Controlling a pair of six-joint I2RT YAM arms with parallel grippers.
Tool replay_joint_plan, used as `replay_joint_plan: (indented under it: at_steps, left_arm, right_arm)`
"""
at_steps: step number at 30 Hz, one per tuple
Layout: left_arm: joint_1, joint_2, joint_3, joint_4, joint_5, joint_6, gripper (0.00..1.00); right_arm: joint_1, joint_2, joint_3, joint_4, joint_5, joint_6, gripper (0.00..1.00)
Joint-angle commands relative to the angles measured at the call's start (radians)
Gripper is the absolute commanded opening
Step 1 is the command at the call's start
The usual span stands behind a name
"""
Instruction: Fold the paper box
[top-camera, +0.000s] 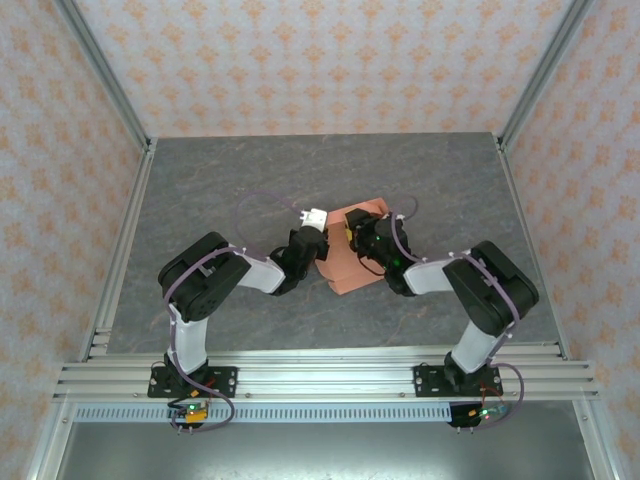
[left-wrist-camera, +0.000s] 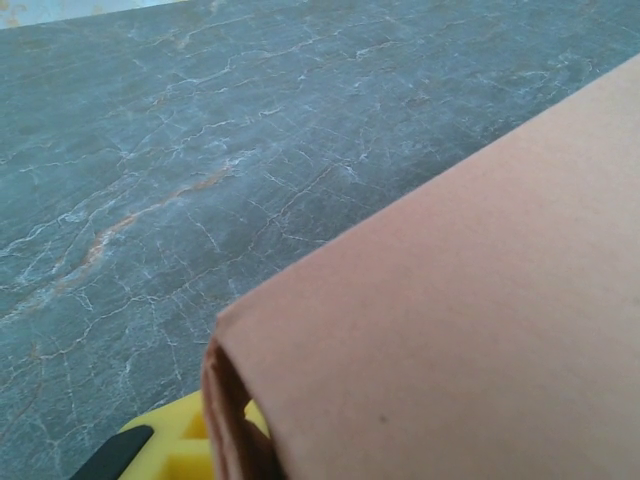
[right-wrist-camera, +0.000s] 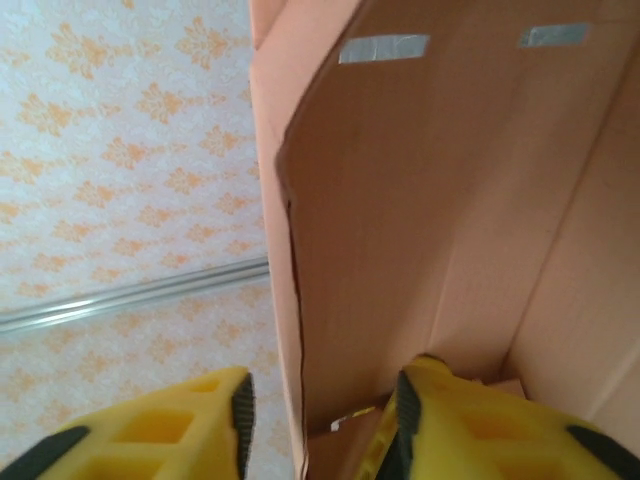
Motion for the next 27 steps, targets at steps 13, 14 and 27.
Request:
replay_joint_plan:
  at_steps: [13, 14, 27]
  left_arm:
    - [0.061, -0.163, -0.1, -0.018, 0.077, 0.176, 0.09]
    - [0.07, -0.178, -0.115, -0.013, 0.104, 0.184, 0.09]
    - [0.201, -0.235, -0.167, -0.064, 0.444, 0.283, 0.1]
  right_arm:
    - [-0.063, -0.518, 0.299, -1.182, 0.087, -0.638, 0.74]
    - [-0.101, -0.493, 0.345, -1.232, 0.059, -0.698, 0.75]
    - [-0.217, 0.085, 0.898, -1.588, -0.362, -1.359, 0.81]
